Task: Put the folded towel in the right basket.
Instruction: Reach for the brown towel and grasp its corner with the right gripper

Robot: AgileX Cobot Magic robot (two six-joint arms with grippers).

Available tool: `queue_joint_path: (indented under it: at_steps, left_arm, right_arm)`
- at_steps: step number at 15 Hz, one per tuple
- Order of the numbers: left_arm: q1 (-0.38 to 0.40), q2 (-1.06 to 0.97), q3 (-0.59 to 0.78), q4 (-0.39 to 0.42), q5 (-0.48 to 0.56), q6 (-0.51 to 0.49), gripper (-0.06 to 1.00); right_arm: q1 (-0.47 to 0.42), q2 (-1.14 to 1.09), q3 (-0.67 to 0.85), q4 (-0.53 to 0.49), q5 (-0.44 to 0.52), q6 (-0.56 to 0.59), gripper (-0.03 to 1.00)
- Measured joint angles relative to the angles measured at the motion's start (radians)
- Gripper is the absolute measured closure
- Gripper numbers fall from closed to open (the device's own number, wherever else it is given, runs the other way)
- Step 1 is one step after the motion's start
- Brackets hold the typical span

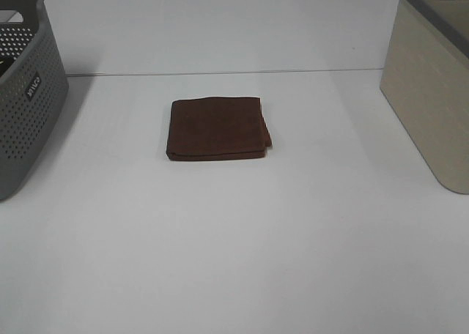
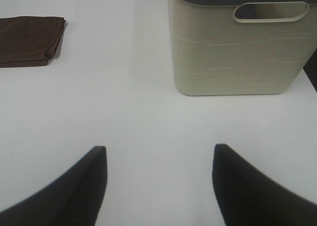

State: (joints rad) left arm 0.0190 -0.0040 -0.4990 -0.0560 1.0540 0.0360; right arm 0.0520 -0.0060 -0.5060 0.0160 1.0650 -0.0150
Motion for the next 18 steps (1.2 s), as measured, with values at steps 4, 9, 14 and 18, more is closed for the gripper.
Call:
queue_joint_path:
  at_steps: [4,9,14,18]
  left_arm:
    - [0.000,0.000,0.000,0.000,0.000,0.000,-0.03]
    - [0.000,0.000,0.000,0.000,0.000,0.000,-0.03]
    - [0.000,0.000,0.000,0.000,0.000,0.000,-0.03]
    - [0.000,0.000,0.000,0.000,0.000,0.000,-0.03]
  right_arm:
    - [0.000,0.000,0.000,0.000,0.000,0.000,0.37]
    - [0.000,0.000,0.000,0.000,0.000,0.000,0.37]
    - [0.000,0.000,0.000,0.000,0.000,0.000,0.37]
    - [0.000,0.000,0.000,0.000,0.000,0.000,0.37]
